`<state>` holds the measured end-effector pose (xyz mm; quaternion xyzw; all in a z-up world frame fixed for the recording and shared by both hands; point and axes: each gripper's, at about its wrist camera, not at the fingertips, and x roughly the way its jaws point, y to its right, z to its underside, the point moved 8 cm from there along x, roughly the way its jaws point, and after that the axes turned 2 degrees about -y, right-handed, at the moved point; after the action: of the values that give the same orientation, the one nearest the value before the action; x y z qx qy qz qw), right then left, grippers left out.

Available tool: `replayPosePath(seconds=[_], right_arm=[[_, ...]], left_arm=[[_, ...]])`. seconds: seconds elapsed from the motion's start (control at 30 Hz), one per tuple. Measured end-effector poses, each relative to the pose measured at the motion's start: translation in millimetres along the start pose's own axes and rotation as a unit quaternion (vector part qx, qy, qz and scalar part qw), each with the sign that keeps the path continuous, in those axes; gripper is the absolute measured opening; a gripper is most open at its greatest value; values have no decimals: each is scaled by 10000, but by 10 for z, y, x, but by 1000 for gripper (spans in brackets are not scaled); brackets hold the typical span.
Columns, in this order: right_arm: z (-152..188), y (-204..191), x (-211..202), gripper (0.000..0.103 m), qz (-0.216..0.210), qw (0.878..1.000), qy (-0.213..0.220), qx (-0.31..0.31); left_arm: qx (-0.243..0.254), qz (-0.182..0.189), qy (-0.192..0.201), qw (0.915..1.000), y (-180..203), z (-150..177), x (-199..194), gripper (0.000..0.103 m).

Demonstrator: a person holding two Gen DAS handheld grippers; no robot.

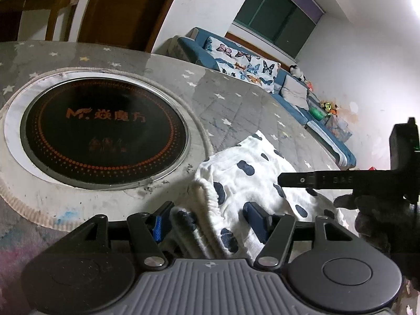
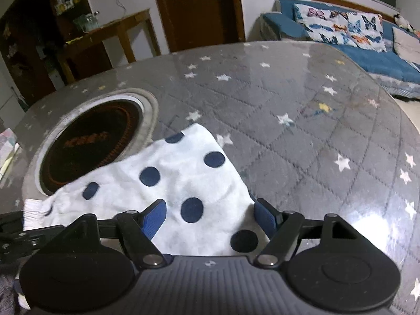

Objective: Fold clothes

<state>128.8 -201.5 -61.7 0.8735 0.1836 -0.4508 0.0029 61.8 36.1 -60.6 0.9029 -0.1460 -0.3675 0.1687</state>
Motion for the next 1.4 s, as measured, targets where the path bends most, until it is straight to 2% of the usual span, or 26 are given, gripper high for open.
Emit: replayPosePath(seconds=[0.1,0.4,0.7,1.17,1.4], right_arm=[[17,24,9,81,63,10000,3,36],[39,75,-6,82,36,9999,81,58],[16,-31,-312,82,-279,9985,438,-177],[137,-441,-723,82,-941,9859,722,-1181],[328,-807,-884,82,-1203,9645,758,-2227]], left_arm=[[109,-59,43,9999,25,14,2,65],[170,-230,87,9996,30,17,-9,65],[212,-480,135,9985,34,37,-26,68],[339,-890,103,9954,-6,56,-63,72],[261,-966,86,9949,-42,14,-174,72]])
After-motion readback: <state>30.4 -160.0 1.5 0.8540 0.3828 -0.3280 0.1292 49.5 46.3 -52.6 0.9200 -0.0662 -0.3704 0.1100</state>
